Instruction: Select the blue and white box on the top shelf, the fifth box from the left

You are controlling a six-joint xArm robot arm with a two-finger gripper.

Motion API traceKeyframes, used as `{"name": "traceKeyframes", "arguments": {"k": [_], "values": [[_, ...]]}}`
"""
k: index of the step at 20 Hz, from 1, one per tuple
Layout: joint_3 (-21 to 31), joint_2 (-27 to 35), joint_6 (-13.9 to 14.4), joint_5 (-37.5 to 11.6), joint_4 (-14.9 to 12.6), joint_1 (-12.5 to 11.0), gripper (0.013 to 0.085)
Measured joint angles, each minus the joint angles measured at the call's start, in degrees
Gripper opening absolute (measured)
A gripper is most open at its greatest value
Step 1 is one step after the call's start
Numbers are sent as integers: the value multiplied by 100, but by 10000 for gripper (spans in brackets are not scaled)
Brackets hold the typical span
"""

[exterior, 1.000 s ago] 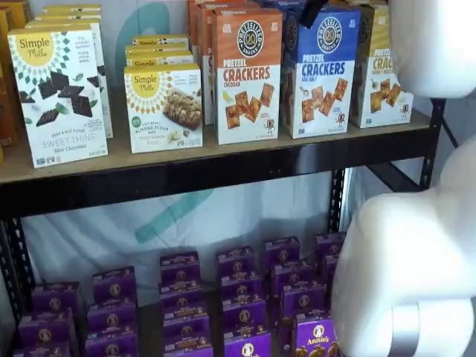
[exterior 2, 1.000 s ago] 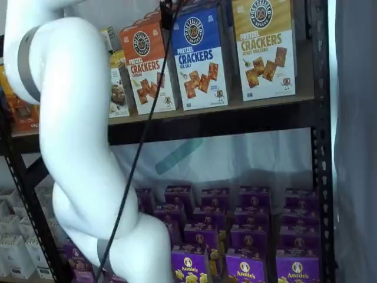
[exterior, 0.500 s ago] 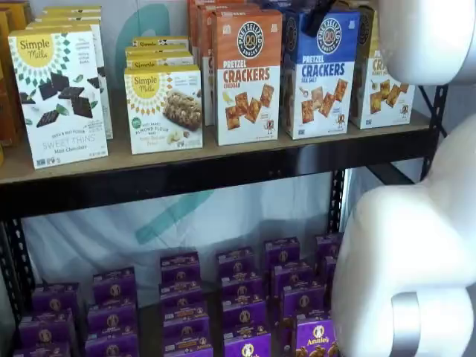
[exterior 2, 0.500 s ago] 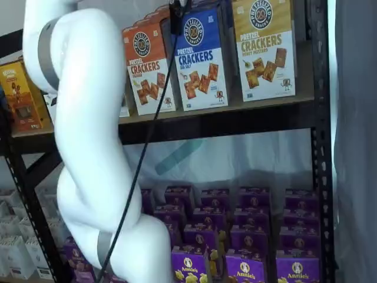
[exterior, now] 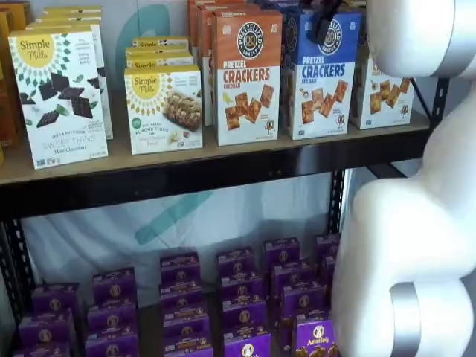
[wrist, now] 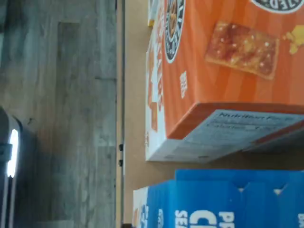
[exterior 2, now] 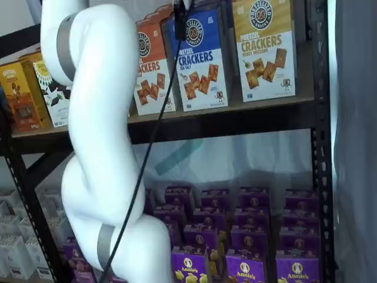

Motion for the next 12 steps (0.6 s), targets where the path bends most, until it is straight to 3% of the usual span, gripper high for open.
{"name": "traceKeyframes", "arguments": {"k": [12], "values": [[159, -31, -14, -171, -53, 43, 850]]}}
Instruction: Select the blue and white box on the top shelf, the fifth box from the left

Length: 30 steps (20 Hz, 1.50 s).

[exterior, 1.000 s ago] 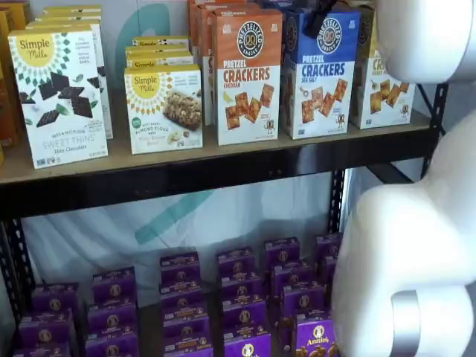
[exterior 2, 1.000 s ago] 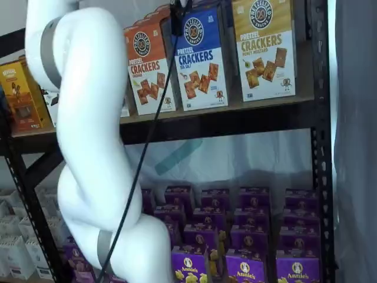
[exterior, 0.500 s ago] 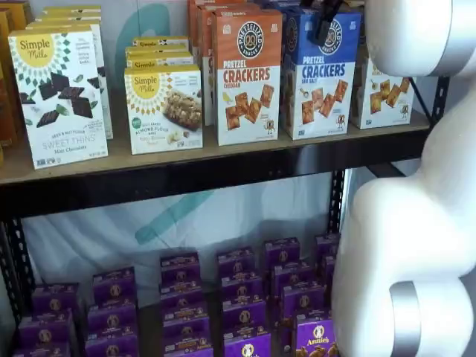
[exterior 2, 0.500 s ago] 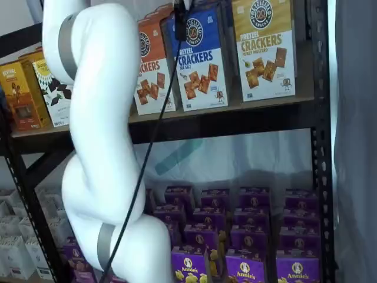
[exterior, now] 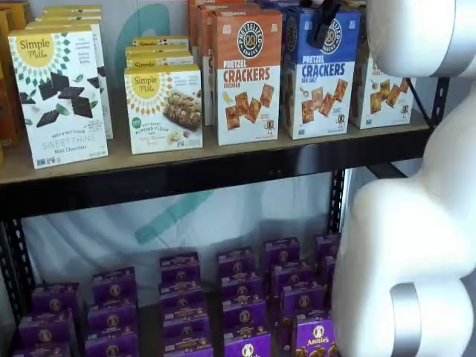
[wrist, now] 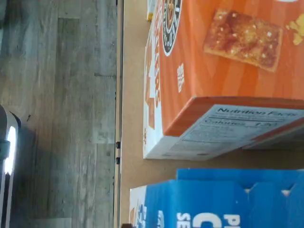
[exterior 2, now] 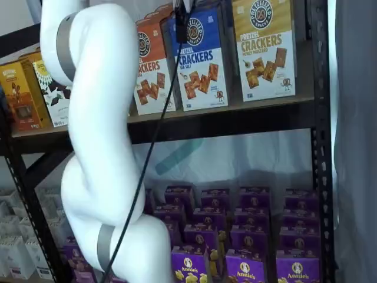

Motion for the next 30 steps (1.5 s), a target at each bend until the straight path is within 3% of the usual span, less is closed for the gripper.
{"name": "traceKeyframes", "arguments": {"k": [10, 15, 30], "values": [[-132, 70, -46, 127, 56, -87, 850], [-118, 56, -46, 110, 46, -82, 690], [-81, 6, -30, 102, 44, -69, 690]]}}
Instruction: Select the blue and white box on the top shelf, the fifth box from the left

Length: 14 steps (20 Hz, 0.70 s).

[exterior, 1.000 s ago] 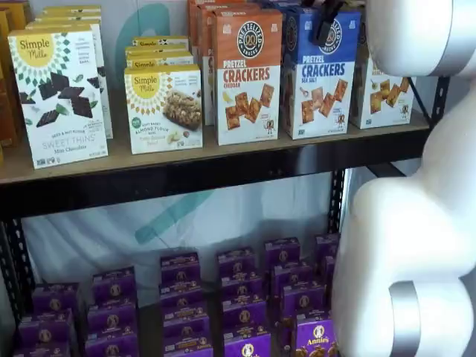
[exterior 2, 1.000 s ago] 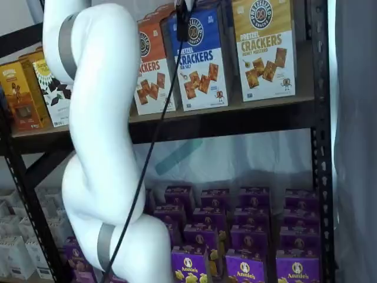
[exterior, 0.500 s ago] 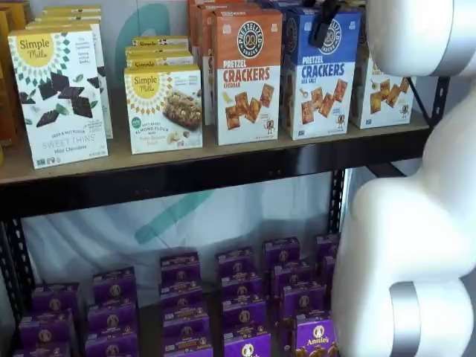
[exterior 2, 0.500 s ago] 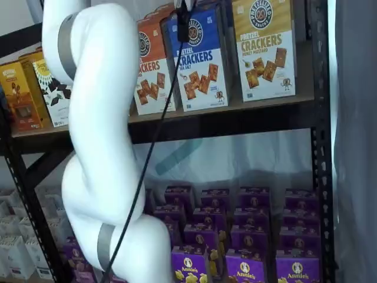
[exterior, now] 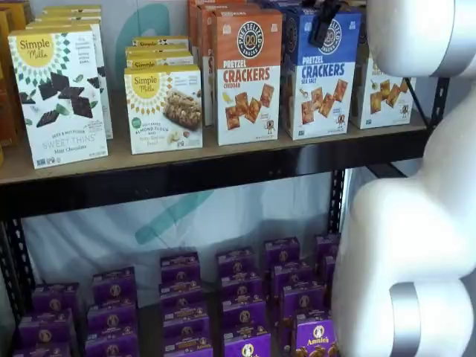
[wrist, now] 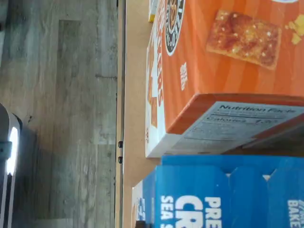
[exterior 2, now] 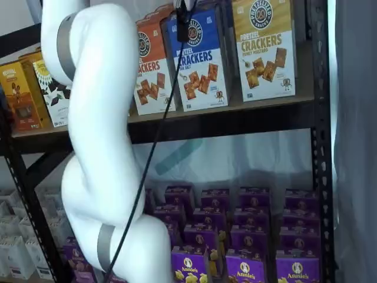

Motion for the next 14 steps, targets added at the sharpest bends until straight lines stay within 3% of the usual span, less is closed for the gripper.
{"name": "traceKeyframes", "arguments": {"k": [14], "values": [[-43, -42, -12, 219, 66, -66, 690]]}}
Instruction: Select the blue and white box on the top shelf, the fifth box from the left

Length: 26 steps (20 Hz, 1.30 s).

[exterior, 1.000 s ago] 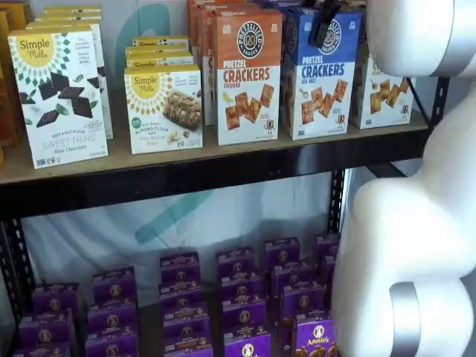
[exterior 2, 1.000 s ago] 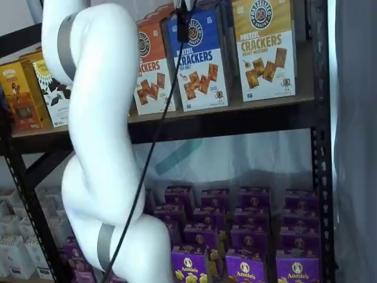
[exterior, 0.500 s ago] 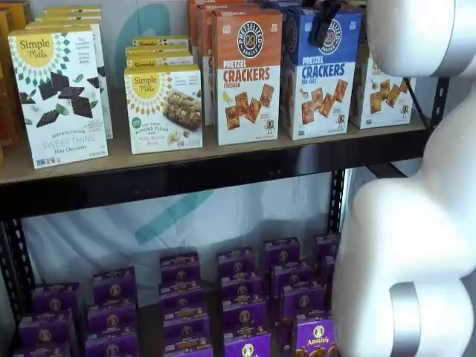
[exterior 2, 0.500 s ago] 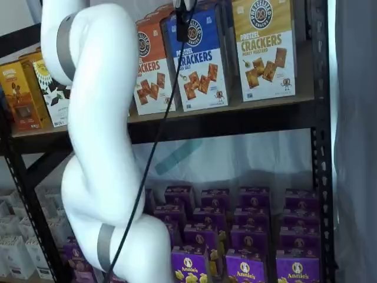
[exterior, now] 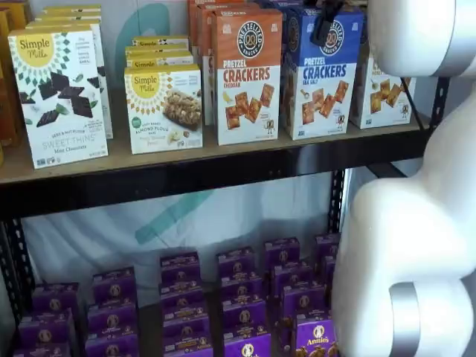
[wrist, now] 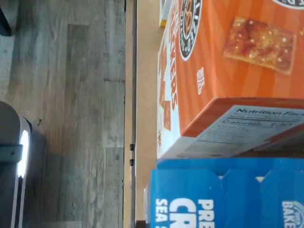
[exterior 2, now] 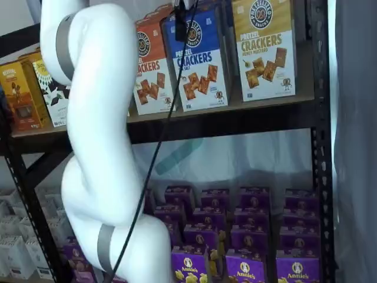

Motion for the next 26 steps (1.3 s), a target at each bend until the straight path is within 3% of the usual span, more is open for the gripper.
{"name": "traceKeyframes", "arguments": {"k": [7, 8, 18, 26], "values": [[54, -77, -7, -7, 60, -35, 690], [61, -88, -6, -14, 62, -35, 650], [61, -177, 28, 120, 47, -22, 650], [479, -620, -18, 300, -94, -25, 650]]}}
